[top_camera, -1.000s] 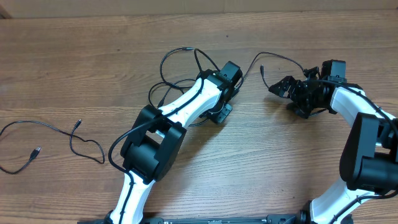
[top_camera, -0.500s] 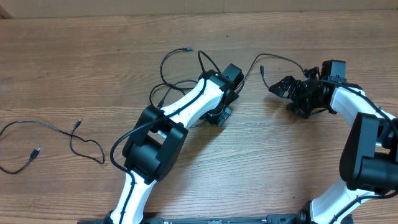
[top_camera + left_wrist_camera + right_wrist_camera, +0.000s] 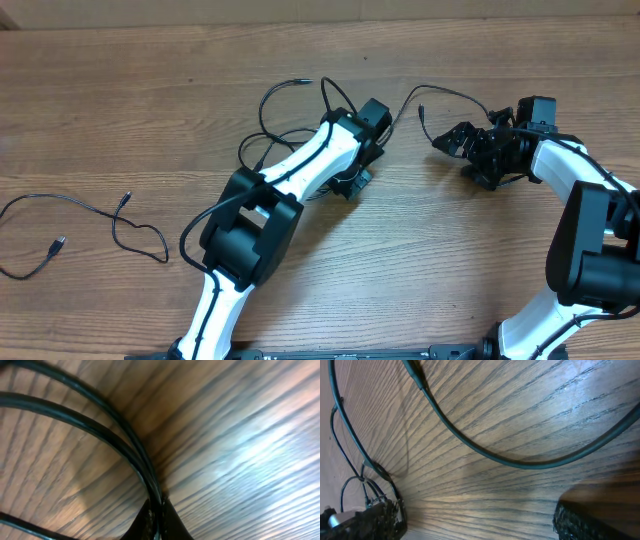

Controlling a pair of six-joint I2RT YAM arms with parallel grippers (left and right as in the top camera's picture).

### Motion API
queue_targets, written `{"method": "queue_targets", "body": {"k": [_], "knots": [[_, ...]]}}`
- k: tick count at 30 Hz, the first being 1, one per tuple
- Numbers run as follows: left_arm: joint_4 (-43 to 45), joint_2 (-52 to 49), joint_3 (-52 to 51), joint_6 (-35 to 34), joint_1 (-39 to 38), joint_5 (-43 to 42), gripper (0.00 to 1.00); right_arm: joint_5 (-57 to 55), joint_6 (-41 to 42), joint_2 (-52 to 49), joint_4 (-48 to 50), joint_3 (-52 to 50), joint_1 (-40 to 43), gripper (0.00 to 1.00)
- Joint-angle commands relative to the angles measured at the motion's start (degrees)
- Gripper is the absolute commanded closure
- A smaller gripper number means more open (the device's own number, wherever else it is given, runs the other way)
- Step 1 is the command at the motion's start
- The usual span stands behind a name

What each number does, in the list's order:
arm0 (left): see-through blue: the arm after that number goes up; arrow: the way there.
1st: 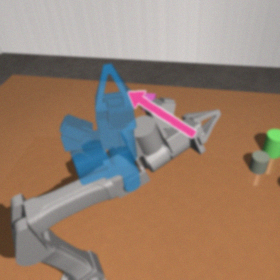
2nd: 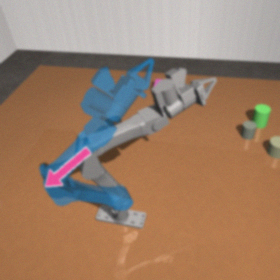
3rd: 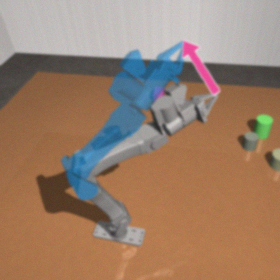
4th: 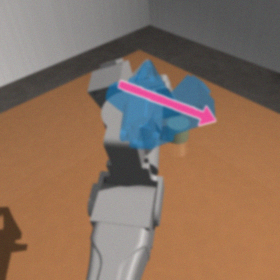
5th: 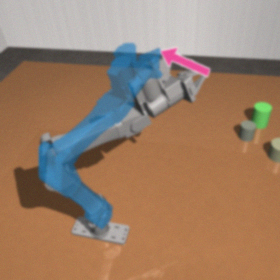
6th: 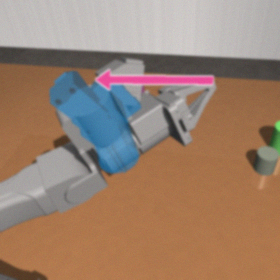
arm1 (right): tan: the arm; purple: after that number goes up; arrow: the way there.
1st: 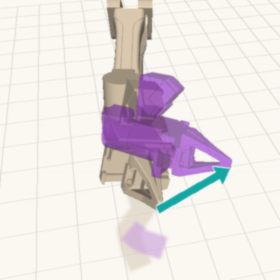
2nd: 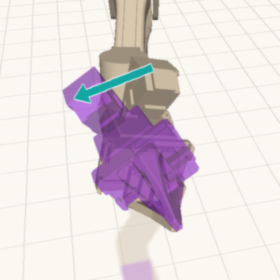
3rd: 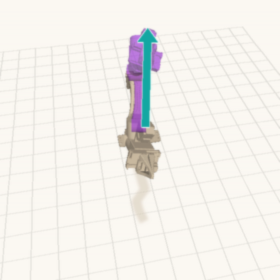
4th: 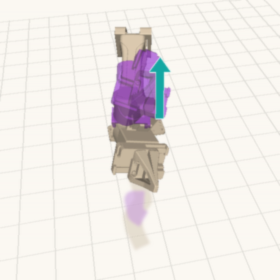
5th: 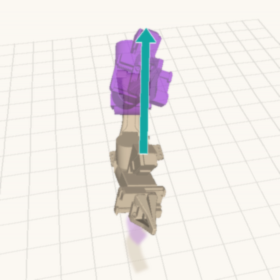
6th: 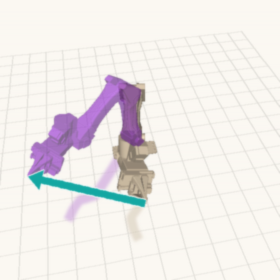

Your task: Untangle cables

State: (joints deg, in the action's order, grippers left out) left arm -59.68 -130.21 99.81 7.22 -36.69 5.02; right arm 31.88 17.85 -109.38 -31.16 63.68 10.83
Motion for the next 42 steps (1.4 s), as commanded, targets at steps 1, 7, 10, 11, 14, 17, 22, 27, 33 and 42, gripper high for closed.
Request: {"method": "queue_targets", "body": {"k": [1, 7, 10, 11, 14, 17, 22, 27, 33, 42], "knots": [[-2.78, -1.62, 0.57, -1.25, 3.85, 1.51, 0.96, -9.35, 0.07, -5.40, -1.51, -4.48, -0.28, 0.00], [-3.41, 10.69, 4.92, -1.64, 8.07, -1.70, 0.96, -9.35, 0.07, -5.40, -1.55, -4.48, -0.28, 0.00], [-3.89, 17.11, 5.57, -1.42, 11.34, -5.92, 0.96, -9.42, 0.07, -5.40, -1.49, -4.48, -0.28, 0.00], [-4.09, 19.43, 5.73, -1.33, 12.83, -7.89, 0.96, -9.84, 0.09, -5.40, -1.49, -4.48, -0.28, 0.00], [-4.46, 25.55, 6.01, -0.94, 17.94, -15.85, 0.96, -11.47, 0.07, -5.40, -1.51, -4.48, -0.28, 0.00], [-4.09, 30.69, 6.12, -1.14, 24.63, -23.34, 0.96, -12.44, 0.09, -5.40, -1.49, -4.48, -0.28, 0.00], [-2.51, 34.58, 6.12, -5.79, 37.38, -24.59, 0.95, -12.57, 0.09, -5.40, -1.49, -4.48, -0.28, 0.00], [-3.48, 32.85, 6.08, -7.30, 45.62, -27.21, 0.96, -12.57, 0.09, -5.40, -1.49, -4.48, -0.28, 0.00], [-5.57, 29.79, 6.03, -4.57, 41.44, -20.74, 0.96, -12.57, 0.11, -5.40, -1.27, -4.48, -0.28, 0.00], [2.93, 27.56, 8.22, -19.21, 39.67, 7.43, 0.96, -12.79, 0.09, -5.40, -1.68, -4.48, -0.28, 0.00]]}}
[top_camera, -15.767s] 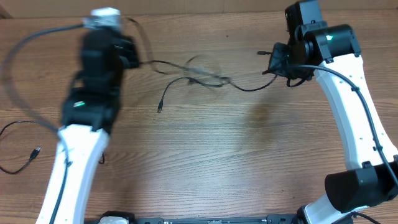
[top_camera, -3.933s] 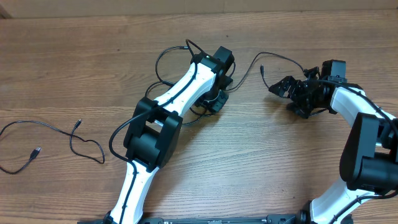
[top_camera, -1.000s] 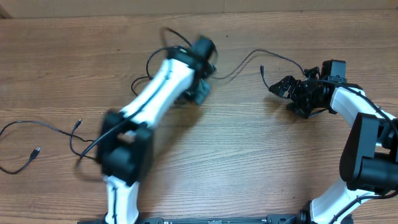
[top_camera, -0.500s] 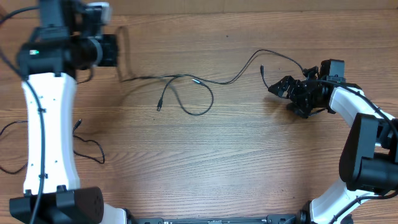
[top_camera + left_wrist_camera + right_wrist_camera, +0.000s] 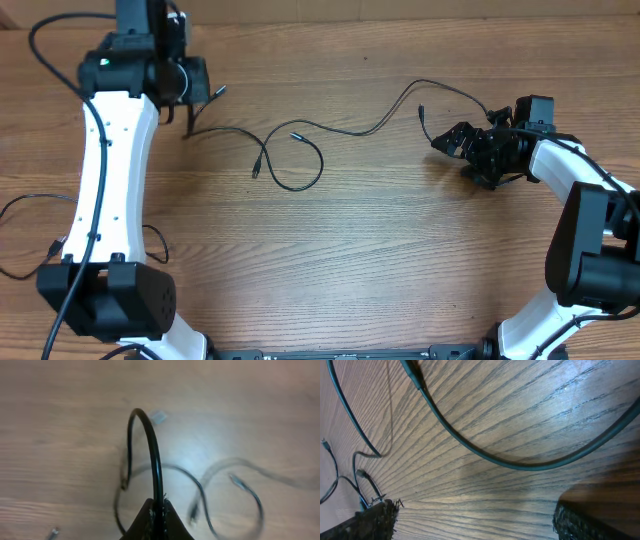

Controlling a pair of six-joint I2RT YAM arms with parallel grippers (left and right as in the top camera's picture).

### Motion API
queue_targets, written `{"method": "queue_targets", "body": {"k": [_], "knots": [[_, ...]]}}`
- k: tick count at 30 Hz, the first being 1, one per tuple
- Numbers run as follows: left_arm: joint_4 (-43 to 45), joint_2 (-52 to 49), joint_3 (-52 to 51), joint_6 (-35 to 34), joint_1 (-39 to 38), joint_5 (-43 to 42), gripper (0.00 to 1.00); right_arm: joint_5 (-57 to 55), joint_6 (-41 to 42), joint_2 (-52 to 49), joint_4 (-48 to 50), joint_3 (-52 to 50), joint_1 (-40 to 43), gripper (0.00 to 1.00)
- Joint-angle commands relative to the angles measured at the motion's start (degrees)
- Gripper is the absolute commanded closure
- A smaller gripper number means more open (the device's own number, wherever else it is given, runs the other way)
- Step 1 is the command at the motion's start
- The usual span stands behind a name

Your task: Untangle cables

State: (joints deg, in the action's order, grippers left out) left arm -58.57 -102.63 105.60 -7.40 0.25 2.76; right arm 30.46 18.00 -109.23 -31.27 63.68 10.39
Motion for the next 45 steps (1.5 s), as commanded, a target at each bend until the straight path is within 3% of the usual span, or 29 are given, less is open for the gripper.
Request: {"method": "queue_targets", "body": {"k": [1, 9, 17, 21, 27, 34, 39, 45], "knots": [[2.54, -0.02, 3.67, -5.55, 3.98, 9.57, 0.96, -11.37, -0.07, -5.55, -1.60, -4.48, 0.15, 0.00], [3.10, -0.02, 19.02, -8.48, 22.27, 8.09, 0.96, -11.37, -0.04, -5.55, -1.62, -4.48, 0.15, 0.00], [2.64, -2.82, 20.06, -12.09, 36.26, -1.03, 0.96, -11.34, -0.02, -5.55, -1.57, -4.48, 0.15, 0.00], [1.84, -7.78, 20.02, -11.93, 35.78, -5.66, 0.96, -11.34, -0.02, -5.55, -1.46, -4.48, 0.15, 0.00], [1.77, -16.00, 20.02, -11.93, 30.69, -5.79, 0.96, -11.32, 0.00, -5.55, -1.77, -4.48, 0.15, 0.00], [7.78, -22.16, 20.02, -11.89, 24.35, -5.22, 0.96, -11.34, 0.00, -5.55, -1.86, -4.48, 0.15, 0.00], [12.76, -26.36, 20.02, -13.70, 20.61, 3.26, 0.96, -11.32, 0.00, -5.55, -2.10, -4.48, 0.15, 0.00], [8.57, -30.51, 20.02, -20.09, 19.96, 15.15, 0.95, -11.32, -0.02, -5.55, -2.32, -4.48, 0.15, 0.00]]}}
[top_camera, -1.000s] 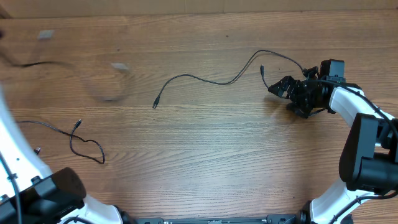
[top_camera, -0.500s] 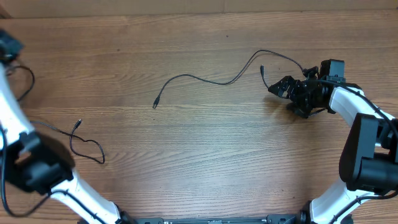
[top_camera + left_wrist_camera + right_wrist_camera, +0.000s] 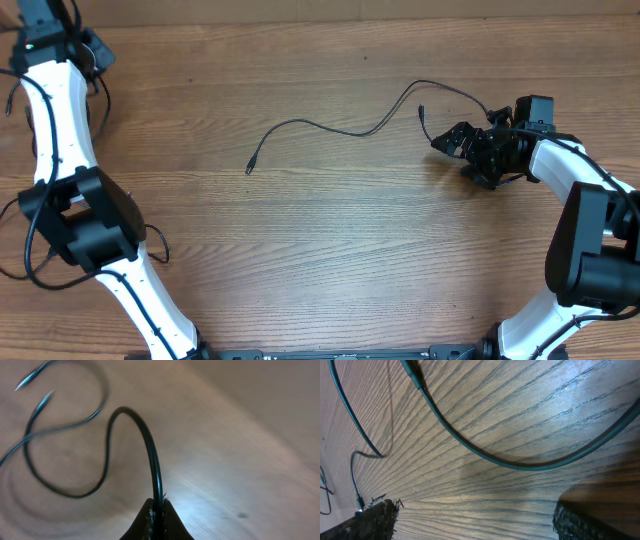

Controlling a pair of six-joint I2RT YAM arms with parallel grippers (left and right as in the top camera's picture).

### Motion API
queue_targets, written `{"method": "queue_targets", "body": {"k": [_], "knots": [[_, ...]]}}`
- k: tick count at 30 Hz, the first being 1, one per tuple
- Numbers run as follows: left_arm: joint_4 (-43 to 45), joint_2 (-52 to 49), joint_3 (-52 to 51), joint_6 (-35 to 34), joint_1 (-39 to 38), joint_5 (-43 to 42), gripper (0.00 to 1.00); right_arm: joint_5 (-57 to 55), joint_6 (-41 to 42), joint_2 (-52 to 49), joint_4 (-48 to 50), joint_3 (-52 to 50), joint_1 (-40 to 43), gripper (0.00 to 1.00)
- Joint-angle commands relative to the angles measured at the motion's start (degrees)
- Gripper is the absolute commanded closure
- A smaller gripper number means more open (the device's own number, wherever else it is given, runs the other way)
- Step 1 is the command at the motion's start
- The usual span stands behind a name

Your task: Untangle cables

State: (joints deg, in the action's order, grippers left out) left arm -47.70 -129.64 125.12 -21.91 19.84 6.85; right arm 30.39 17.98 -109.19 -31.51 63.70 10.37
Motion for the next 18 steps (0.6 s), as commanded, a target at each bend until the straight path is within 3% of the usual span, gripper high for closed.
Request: {"method": "queue_targets", "body": {"k": [1, 4, 9, 11, 12, 13, 18], "knots": [[-3.58, -4.22, 0.50, -7.15, 0.72, 13.51, 0.94, -11.26, 0.00, -5.60, -2.10, -4.50, 0.17, 0.00], [-6.60, -6.03, 0.50, -10.47, 2.49, 16.26, 0.87, -11.26, 0.00, -5.60, -2.08, -4.50, 0.17, 0.00], [-7.69, -7.80, 0.50, -11.52, 6.62, 8.74, 0.76, -11.26, 0.02, -5.60, -2.08, -4.50, 0.17, 0.00], [-7.61, -7.85, 0.50, -11.52, 7.98, 3.28, 0.53, -11.26, 0.02, -5.60, -2.05, -4.50, 0.17, 0.00], [-7.54, -7.82, 0.52, -11.50, 8.83, -1.86, 0.22, -11.26, 0.24, -5.60, -2.03, -4.50, 0.17, 0.00], [-7.48, -7.80, 0.57, -11.47, 9.20, -4.61, 0.01, -11.23, 0.24, -5.60, -2.03, -4.50, 0.17, 0.00], [-6.93, -7.43, 0.74, -7.91, 9.92, -21.49, 0.00, -11.04, 0.20, -5.60, -2.25, -4.50, 0.17, 0.00]]}}
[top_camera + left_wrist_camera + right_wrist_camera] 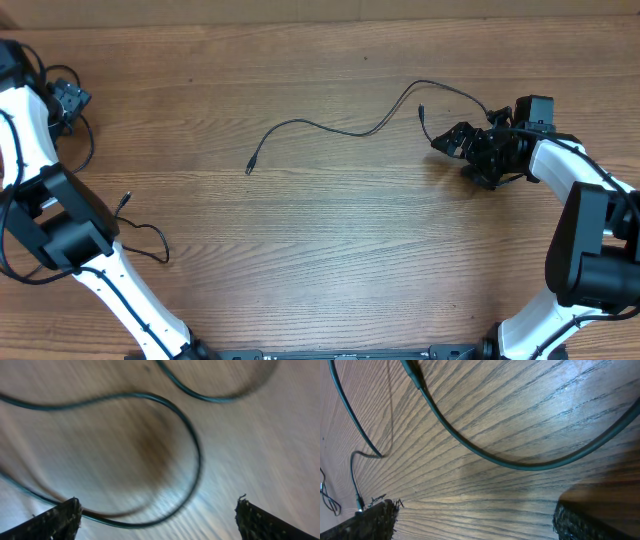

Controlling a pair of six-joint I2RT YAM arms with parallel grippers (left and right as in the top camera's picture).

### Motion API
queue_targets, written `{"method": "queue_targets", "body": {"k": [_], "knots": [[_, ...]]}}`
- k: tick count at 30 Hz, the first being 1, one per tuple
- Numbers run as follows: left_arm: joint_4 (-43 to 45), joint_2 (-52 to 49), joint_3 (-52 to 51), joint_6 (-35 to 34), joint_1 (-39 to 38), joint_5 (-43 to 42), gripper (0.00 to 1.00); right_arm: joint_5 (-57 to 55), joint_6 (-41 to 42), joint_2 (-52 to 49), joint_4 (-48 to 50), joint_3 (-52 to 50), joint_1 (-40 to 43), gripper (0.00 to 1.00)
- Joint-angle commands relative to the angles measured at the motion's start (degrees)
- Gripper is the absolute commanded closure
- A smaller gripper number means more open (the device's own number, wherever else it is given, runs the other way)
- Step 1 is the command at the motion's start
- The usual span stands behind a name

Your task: Untangle cables

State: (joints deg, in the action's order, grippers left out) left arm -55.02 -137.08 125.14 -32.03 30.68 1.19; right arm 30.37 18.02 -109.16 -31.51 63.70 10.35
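A thin black cable (330, 127) lies by itself across the middle of the table, one plug at the centre-left and its other end by my right gripper (470, 158). In the right wrist view that cable (510, 464) curves past the open right gripper (475, 520), with nothing between the fingers. At the far left edge my left gripper (68, 102) is open. A second black cable (90, 148) lies in loose loops beside it. The left wrist view is blurred and shows this cable (192, 445) on the wood under the open left gripper (162, 520).
A third black cable (140, 232) lies in a loose curl at the front left, beside the left arm's base link. The wooden table (330, 260) stretches between the two arms. The table's back edge runs close behind both grippers.
My left gripper, shut on the black cable at the back-left corner before, is now open and slightly nearer the front. The cable lies loose on the wood. The right gripper has not moved.
My left gripper was first shut on a cable inside the tangle at the table's centre. Then it held that cable at the back left, still overlapping the other one. Later it was in the far left corner, the cables apart. Now it has let go.
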Motion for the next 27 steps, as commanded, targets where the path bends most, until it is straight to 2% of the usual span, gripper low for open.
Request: {"method": "queue_targets", "body": {"k": [1, 6, 10, 13, 14, 15, 16, 19, 24, 26, 27], "knots": [[0.39, 0.35, 0.72, 2.51, -1.01, -17.53, 0.01, -10.99, 0.17, -5.62, -2.29, -4.50, 0.20, 0.00], [-0.70, 5.09, 0.74, 4.28, -3.02, -23.19, 0.00, -10.95, 0.17, -5.62, -2.95, -4.50, 0.20, 0.00], [-3.89, 10.38, 0.74, 6.82, -4.90, -23.58, 0.00, -10.58, 0.15, -5.62, -2.69, -4.48, 0.20, 0.00], [-6.99, 14.45, 0.74, 6.80, -6.34, -23.58, 0.01, -10.58, 0.15, -5.62, -2.84, -4.48, 0.20, 0.23], [-8.15, 15.67, 0.74, 6.82, -6.88, -23.69, 0.00, -10.58, 0.15, -5.62, -2.51, -4.48, 0.20, 0.23], [-9.42, 16.94, 0.74, 7.10, -7.54, -23.89, 0.01, -10.51, 0.15, -5.62, -2.25, -4.48, 0.20, 0.14], [-10.80, 18.25, 0.74, 8.46, -8.44, -24.68, 0.00, -9.60, 0.15, -5.62, -2.10, -4.48, 0.20, 0.00], [-14.43, 20.87, 0.74, 12.98, -11.43, -26.93, 0.00, -6.21, 0.13, -5.62, -1.14, -4.48, 0.20, 0.00], [-20.81, 22.45, 0.72, 14.36, -17.81, -26.53, 0.00, -4.57, -0.96, -5.51, -1.70, -4.17, 0.22, 0.00], [-22.23, 22.45, 0.68, 15.58, -20.87, -26.49, 0.00, -4.57, -3.82, -5.03, -5.22, -3.13, 0.35, 0.18], [-22.71, 22.45, 0.66, 16.02, -22.45, -26.43, 0.00, -4.55, -4.87, -4.48, -7.34, -2.38, 0.59, 0.23]]}}
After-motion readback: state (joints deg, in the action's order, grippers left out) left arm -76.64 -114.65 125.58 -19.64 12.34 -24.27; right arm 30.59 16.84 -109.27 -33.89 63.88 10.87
